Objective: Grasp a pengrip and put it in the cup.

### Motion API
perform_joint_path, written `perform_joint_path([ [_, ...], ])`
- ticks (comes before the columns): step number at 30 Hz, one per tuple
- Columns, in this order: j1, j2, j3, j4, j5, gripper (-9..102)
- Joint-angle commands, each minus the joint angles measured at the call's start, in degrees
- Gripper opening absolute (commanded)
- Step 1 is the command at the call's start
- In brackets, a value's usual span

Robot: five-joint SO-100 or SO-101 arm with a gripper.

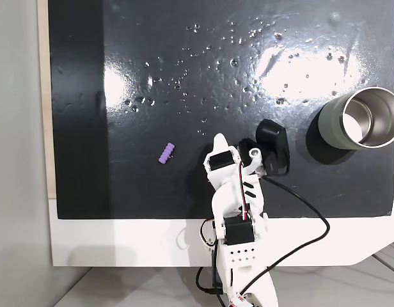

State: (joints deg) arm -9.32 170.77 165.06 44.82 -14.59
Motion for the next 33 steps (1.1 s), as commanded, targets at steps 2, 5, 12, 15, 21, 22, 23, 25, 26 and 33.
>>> perform_joint_path([
  [2,-2.1,-19.0,-10.6,-6.6,-2.6,0],
  [5,-3.1,-28.3,-15.8,-8.1,-2.4,0],
  [12,-8.6,-45.2,-30.7,-2.2,-1.8,13],
  [15,-10.7,-48.6,-35.7,2.2,-2.5,19],
  [21,-15.4,-54.6,-40.9,9.9,-5.8,24],
  [22,-15.9,-54.5,-40.5,10.8,-6.9,24],
  [23,-16.3,-54.3,-40.1,11.3,-7.2,25],
  [25,-17.2,-54.3,-39.9,12.0,-7.6,26],
  [26,-17.8,-55.0,-40.0,12.6,-7.8,26],
  [33,-20.7,-61.3,-40.8,13.4,-9.8,27],
])
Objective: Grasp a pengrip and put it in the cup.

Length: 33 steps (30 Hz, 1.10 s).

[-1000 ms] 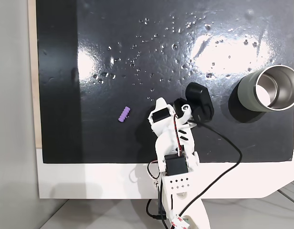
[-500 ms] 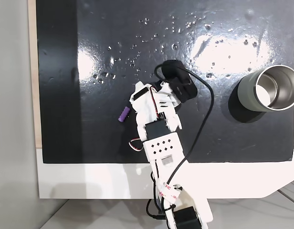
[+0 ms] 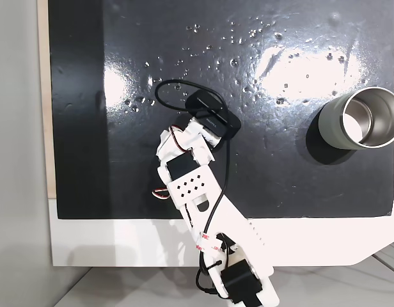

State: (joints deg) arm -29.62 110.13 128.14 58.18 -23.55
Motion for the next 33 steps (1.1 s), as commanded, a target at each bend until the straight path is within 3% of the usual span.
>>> perform_joint_path([
  [1,-0.5,-1.3,-3.9,-0.4,-1.1,27],
  [19,-9.2,-14.2,-11.9,0.8,-0.6,24],
  [24,-10.7,-14.5,-11.1,1.7,-1.1,17],
  [29,-10.5,-15.2,-10.5,1.7,-2.4,2],
  [33,-9.4,-14.8,-10.5,2.3,-2.4,0],
])
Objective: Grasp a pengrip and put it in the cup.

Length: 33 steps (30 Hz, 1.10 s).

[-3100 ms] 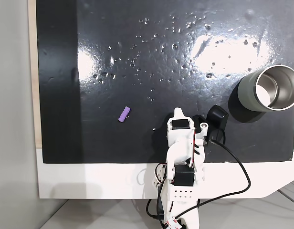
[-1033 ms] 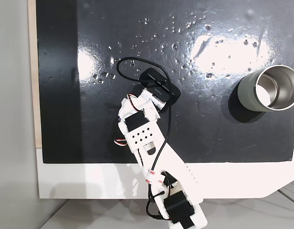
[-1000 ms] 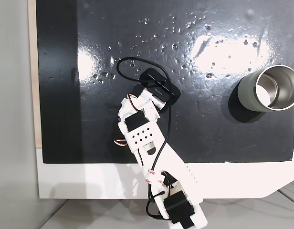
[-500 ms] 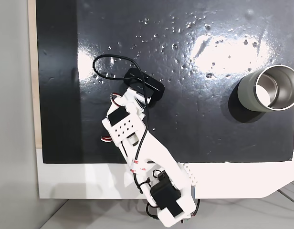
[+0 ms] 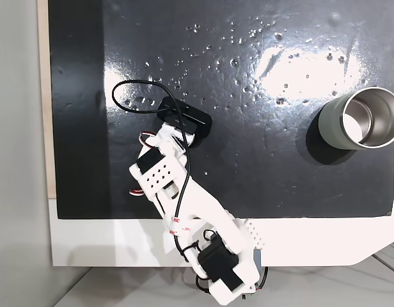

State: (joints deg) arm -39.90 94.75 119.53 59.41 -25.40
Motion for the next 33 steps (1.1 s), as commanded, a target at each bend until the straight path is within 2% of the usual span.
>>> perform_joint_path([
  [1,1.2,1.1,-2.2,1.5,-0.6,0],
  [7,7.8,6.0,-8.9,9.4,-1.1,0],
  [14,23.4,7.3,-21.1,20.8,-8.0,0],
  [23,44.2,9.5,-29.0,28.2,-20.4,0],
  [33,62.3,9.8,-44.2,35.9,-33.8,0],
])
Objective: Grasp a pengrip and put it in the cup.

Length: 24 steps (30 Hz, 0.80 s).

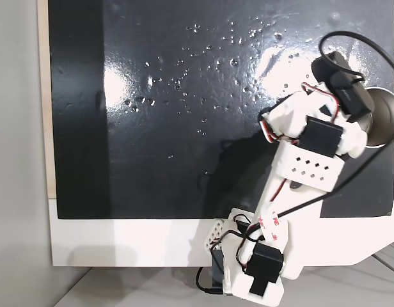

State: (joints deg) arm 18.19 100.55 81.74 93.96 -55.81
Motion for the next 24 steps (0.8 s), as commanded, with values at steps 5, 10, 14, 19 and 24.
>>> perform_joint_path([
  [5,11.3,2.5,-10.7,1.8,-8.8,0],
  [10,17.5,-2.5,-16.8,1.7,-12.5,0],
  [14,20.7,-7.5,-21.2,-0.7,-13.7,0],
  [19,23.0,-10.2,-21.5,-6.2,-14.0,0],
  [24,23.4,-11.4,-21.9,-8.5,-13.4,0],
])
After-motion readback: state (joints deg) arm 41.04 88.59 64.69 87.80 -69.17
